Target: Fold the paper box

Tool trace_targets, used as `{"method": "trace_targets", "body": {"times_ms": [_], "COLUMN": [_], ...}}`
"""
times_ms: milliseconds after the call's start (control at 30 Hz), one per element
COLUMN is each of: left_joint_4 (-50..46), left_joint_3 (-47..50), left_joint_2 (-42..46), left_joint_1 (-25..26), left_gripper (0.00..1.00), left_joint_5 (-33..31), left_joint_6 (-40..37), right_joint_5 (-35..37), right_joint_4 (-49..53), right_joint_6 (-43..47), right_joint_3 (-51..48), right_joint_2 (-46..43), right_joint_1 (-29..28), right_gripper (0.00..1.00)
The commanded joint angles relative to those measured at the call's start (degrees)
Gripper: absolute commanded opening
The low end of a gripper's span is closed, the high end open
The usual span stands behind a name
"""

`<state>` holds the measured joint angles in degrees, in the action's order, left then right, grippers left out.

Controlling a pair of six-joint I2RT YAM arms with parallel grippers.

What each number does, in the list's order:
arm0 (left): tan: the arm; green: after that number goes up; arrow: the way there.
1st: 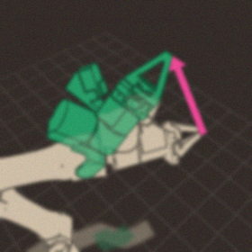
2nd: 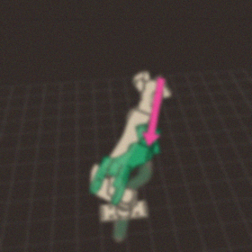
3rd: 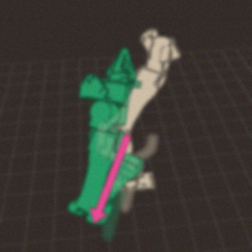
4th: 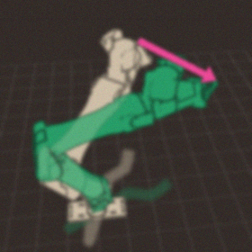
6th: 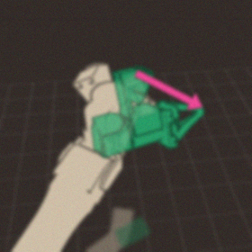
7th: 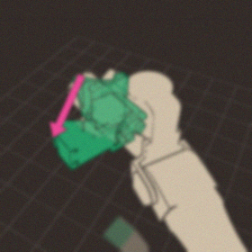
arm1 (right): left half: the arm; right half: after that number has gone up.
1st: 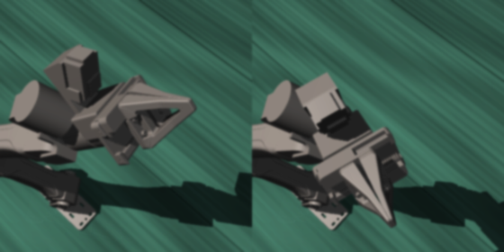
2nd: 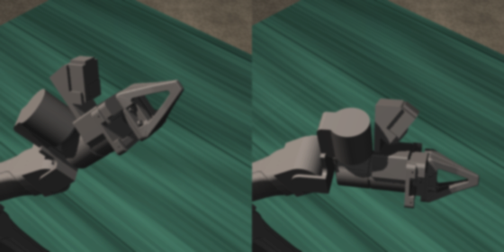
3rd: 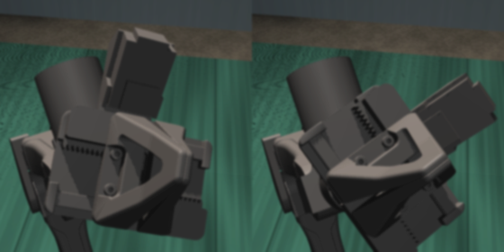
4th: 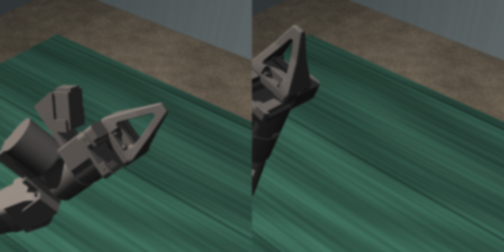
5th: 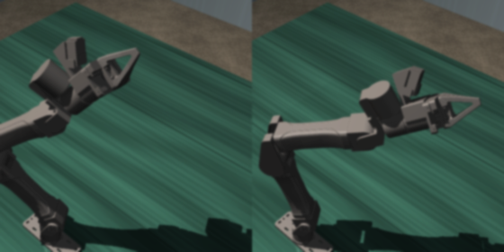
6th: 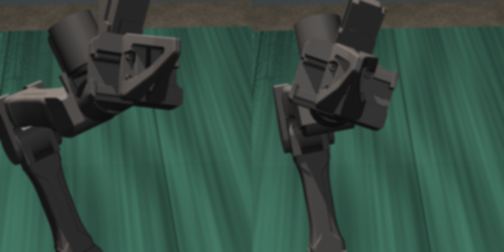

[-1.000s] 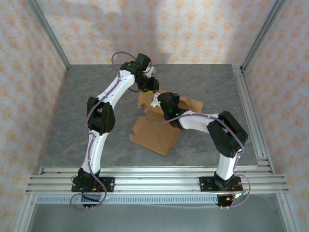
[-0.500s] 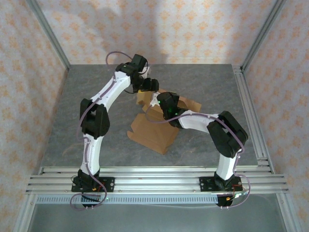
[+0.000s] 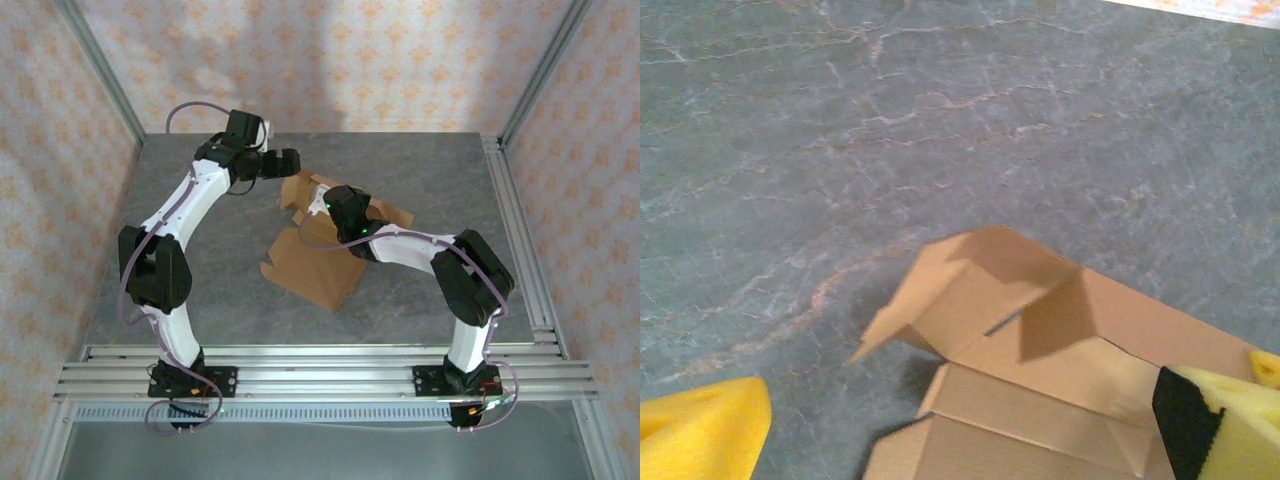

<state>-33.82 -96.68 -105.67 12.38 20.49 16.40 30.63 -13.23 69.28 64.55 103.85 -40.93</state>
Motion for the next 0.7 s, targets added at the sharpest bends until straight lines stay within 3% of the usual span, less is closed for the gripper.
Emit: {"method": "trace_targets", "body": {"times_ms": [0,200,500,667], "left_joint_4": [6.77,9.51,8.19,14.29], "left_joint_3": [2.93,3.83,-0.79,2.19], "left_joint_2": [-0.12,-4.17,-14.11,-13.74], "left_joint_1": [-4.77,-10.99,-11.24,-10.38], "left_gripper": [1.00,1.00,1.00,1.00], "left_joint_5": [2.41,5.70,6.14,5.30], "left_joint_6": [-0.37,1.88,-4.60,-7.78], "right_joint_5": [0.54,1.71,0.13,-1.47], "right_joint_4": [-1.04,-9.16,-9.04,-6.52], "right_joint_6": [1.40,6.56,5.32,3.17], "right_joint_3": [0.17,-2.67,-2.89,-2.52], "right_joint_2": [-1.44,-0.76,-1.79,-2.83], "right_joint_1": [0.15,-0.38,-0.65,-0.69], "right_gripper": [0.00,0.00,0.00,0.00]}}
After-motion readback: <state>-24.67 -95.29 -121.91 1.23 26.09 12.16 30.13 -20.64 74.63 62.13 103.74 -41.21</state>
